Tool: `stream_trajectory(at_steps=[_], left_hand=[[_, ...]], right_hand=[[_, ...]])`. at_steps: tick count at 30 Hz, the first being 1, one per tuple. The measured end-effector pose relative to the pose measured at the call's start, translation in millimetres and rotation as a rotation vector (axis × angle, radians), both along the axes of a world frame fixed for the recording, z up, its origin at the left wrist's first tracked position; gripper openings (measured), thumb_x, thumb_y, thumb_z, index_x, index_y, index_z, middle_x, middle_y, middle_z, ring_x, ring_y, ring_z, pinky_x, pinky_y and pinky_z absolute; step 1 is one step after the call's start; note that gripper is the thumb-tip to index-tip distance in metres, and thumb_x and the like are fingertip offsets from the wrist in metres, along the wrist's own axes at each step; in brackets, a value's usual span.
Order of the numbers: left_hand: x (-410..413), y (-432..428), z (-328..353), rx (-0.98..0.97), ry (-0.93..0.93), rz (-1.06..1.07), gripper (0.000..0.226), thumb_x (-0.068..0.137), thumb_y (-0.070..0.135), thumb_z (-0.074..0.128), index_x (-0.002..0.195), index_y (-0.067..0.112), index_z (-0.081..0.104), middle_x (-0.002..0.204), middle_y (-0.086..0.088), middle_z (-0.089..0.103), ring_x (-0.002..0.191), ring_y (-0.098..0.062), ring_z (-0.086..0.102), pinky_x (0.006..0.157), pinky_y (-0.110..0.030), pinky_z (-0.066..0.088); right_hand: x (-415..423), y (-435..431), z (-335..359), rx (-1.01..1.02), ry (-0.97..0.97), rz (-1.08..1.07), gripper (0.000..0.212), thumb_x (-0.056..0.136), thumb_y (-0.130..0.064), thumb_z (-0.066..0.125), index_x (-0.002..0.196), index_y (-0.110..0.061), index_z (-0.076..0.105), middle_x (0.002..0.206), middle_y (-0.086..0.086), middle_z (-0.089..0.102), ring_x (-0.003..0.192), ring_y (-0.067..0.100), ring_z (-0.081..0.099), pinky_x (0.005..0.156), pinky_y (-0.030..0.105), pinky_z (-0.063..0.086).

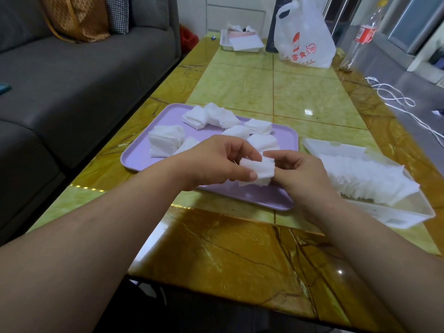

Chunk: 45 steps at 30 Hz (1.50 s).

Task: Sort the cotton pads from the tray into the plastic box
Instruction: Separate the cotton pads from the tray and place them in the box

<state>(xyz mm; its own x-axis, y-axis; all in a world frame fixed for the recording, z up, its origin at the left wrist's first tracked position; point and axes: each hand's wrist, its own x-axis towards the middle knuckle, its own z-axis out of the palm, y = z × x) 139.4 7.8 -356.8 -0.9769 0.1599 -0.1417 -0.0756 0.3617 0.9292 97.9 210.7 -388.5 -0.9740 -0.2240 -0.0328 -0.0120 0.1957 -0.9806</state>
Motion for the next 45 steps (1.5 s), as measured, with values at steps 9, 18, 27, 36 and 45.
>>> stream_trajectory(at_steps=[9,18,27,36,45], left_hand=[[-5.9,-2.3,-5.0,-0.003,0.134,0.194,0.025,0.078,0.008,0.084,0.098,0.022,0.077,0.098,-0.008,0.077,0.081,-0.008,0.066,0.084,-0.030,0.056],[-3.8,-1.9,1.4,0.073,0.142,0.115,0.029,0.082,0.002,0.080,0.106,0.017,0.075,0.100,-0.004,0.072,0.066,-0.007,0.061,0.057,-0.030,0.049],[-4.0,3.3,-4.0,-0.103,0.169,0.099,0.033,0.078,0.015,0.086,0.104,0.031,0.074,0.094,0.012,0.072,0.064,-0.004,0.059,0.064,-0.012,0.046],[-5.0,2.9,-6.3,-0.132,0.215,0.162,0.028,0.078,0.016,0.085,0.099,0.031,0.075,0.098,0.005,0.072,0.067,-0.005,0.062,0.065,-0.018,0.053],[-7.6,-3.1,-14.1,-0.355,0.346,0.293,0.024,0.081,0.036,0.082,0.101,0.028,0.070,0.087,0.011,0.063,0.069,0.000,0.055,0.073,-0.024,0.049]], right_hand=[[0.3,-1.7,-0.9,0.006,0.034,0.041,0.024,0.083,0.002,0.077,0.101,-0.013,0.079,0.092,0.007,0.081,0.097,0.028,0.076,0.092,0.051,0.060],[-1.2,-2.2,-1.9,-0.013,0.017,0.006,0.023,0.083,0.002,0.078,0.099,-0.014,0.079,0.089,0.008,0.080,0.090,0.024,0.077,0.088,0.046,0.062],[-2.7,-0.4,-3.7,-0.009,0.001,0.039,0.025,0.086,0.002,0.075,0.107,-0.011,0.078,0.094,0.012,0.080,0.099,0.034,0.075,0.090,0.055,0.060],[1.1,-2.3,1.0,-0.037,0.004,0.048,0.018,0.090,-0.004,0.073,0.107,-0.010,0.078,0.095,0.016,0.079,0.096,0.041,0.073,0.087,0.052,0.061],[4.1,-8.9,-4.6,0.021,0.029,0.070,0.038,0.073,-0.021,0.088,0.107,-0.026,0.074,0.103,0.018,0.074,0.089,0.027,0.072,0.083,0.049,0.060]])
